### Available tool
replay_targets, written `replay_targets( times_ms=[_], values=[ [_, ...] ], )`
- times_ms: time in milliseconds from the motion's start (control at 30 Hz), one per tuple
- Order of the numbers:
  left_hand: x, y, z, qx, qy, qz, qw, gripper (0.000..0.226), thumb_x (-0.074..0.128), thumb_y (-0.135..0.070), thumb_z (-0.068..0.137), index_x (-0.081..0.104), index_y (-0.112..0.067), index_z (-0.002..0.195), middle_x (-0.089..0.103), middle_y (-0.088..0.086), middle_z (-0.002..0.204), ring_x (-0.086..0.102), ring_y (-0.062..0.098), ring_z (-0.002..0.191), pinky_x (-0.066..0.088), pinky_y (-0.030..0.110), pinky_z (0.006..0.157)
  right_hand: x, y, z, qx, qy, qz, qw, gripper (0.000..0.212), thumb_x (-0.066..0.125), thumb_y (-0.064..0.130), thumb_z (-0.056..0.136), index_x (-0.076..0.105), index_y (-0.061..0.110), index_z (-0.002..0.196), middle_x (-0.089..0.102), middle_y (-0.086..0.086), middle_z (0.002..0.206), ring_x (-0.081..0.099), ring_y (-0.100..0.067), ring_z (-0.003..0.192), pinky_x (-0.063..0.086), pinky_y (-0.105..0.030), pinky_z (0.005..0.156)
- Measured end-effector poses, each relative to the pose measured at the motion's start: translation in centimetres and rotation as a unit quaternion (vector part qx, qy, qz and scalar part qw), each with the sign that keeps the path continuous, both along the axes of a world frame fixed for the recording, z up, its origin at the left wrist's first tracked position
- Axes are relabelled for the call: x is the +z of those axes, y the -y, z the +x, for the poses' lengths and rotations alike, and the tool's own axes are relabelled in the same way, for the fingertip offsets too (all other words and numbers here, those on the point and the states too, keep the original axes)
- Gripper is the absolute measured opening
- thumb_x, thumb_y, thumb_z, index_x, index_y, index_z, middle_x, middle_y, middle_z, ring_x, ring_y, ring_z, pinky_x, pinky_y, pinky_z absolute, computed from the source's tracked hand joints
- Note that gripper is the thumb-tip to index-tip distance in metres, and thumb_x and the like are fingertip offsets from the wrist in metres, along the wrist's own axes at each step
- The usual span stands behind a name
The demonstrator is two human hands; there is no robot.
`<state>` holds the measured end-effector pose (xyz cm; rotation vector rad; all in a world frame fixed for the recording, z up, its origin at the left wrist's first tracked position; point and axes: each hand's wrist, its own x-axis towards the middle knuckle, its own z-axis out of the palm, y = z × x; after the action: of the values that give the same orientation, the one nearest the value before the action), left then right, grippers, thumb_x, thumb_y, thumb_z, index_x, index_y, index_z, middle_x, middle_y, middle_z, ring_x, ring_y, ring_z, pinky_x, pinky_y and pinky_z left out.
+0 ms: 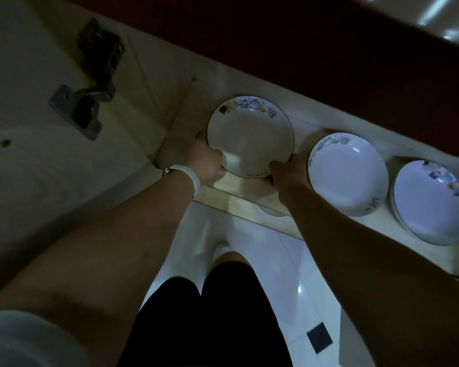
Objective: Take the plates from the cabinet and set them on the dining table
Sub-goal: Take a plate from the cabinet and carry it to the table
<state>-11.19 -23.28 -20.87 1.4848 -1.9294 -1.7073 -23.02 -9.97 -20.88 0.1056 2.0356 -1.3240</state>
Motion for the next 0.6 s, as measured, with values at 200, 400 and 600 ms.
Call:
replay_targets(
  times_ms=[200, 400, 600],
  values=[
    [2.2, -2.4, 2.9, -0.003, -0.031, 0.015, 0.999, 0.037, 0.046, 0.006, 0.088, 0.046, -0.006, 0.123, 0.054, 0.0, 0.107, 0.054, 0.016, 0.1, 0.045, 0.027, 0.089, 1.4, -2.6, 2.2, 0.002, 0.001, 0.016, 1.0, 0.03, 0.05, -0.007, 0.076, 0.061, 0.013, 0.096, 0.063, -0.004, 0.092, 0.064, -0.03, 0.091, 0.06, -0.052, 0.077],
    [7.0, -5.8, 7.7, 0.01, -0.033, 0.035, 0.999, 0.035, 0.05, 0.003, 0.089, 0.045, -0.003, 0.123, 0.056, 0.006, 0.111, 0.055, 0.019, 0.099, 0.047, 0.031, 0.089, 6.2, -7.0, 7.1, 0.005, 0.027, -0.005, 1.0, 0.025, 0.053, -0.003, 0.075, 0.062, 0.005, 0.096, 0.065, -0.01, 0.096, 0.063, -0.031, 0.092, 0.06, -0.042, 0.073],
    [14.8, -10.8, 12.7, 0.008, -0.042, 0.101, 0.994, 0.041, 0.057, -0.01, 0.079, 0.042, -0.014, 0.117, 0.058, 0.009, 0.117, 0.06, 0.028, 0.103, 0.053, 0.039, 0.08, 14.6, -12.3, 12.6, -0.007, 0.005, 0.028, 1.0, 0.033, 0.052, 0.005, 0.076, 0.057, 0.011, 0.109, 0.064, -0.009, 0.1, 0.064, -0.029, 0.091, 0.059, -0.053, 0.078]
  ],
)
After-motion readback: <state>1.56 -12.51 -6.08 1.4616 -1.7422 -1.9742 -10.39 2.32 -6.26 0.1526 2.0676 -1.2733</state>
